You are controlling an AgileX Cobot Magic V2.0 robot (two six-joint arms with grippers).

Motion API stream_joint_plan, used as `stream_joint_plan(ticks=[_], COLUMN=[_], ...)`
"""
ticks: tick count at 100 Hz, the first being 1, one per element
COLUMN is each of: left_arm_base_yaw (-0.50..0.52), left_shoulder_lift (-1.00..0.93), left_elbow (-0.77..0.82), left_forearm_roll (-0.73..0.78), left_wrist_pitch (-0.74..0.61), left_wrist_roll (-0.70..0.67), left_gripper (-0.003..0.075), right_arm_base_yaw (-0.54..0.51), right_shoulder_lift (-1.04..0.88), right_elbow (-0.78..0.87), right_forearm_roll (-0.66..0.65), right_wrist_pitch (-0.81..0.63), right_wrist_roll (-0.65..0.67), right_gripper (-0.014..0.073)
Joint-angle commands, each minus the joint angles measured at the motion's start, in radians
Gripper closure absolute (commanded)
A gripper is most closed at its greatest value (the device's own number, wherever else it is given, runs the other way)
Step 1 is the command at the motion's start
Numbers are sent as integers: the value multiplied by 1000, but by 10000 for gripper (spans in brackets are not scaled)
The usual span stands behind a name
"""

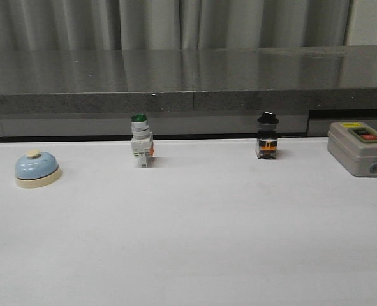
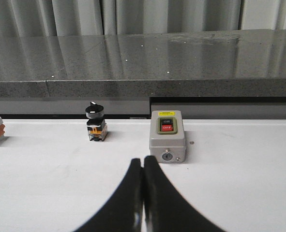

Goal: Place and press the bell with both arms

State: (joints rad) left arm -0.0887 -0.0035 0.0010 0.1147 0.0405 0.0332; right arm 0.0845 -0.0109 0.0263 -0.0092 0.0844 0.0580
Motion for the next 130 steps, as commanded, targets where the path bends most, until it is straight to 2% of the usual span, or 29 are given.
stream_joint_plan(ticks=[1, 41, 64, 95, 115, 130], left_arm_base_yaw=[1, 1, 1, 1, 1, 1], left_shoulder_lift=[-31, -31, 24, 343, 579, 735], left_elbow=[42, 22, -107, -437, -634, -745], left_forearm_roll=[-8, -15, -140, -165, -165, -165], left_wrist_pitch=[-77, -75, 51, 297, 371, 477], left_wrist_roll=[-6, -6, -6, -6, -6, -6], left_gripper=[740, 740, 740, 740, 740, 739], right_arm_base_yaw=[-5, -5, -5, -5, -5, -5], right_shoulder_lift=[-14, -14, -14, -14, -14, -14], right_elbow=[-14, -14, -14, -14, -14, -14], right_forearm_roll=[-13, -13, -13, -13, -13, -13], right_wrist_pitch=[-84, -84, -84, -84, -84, -84], right_wrist_roll=[-8, -8, -8, -8, -8, -8], right_gripper=[654, 654, 654, 654, 654, 654])
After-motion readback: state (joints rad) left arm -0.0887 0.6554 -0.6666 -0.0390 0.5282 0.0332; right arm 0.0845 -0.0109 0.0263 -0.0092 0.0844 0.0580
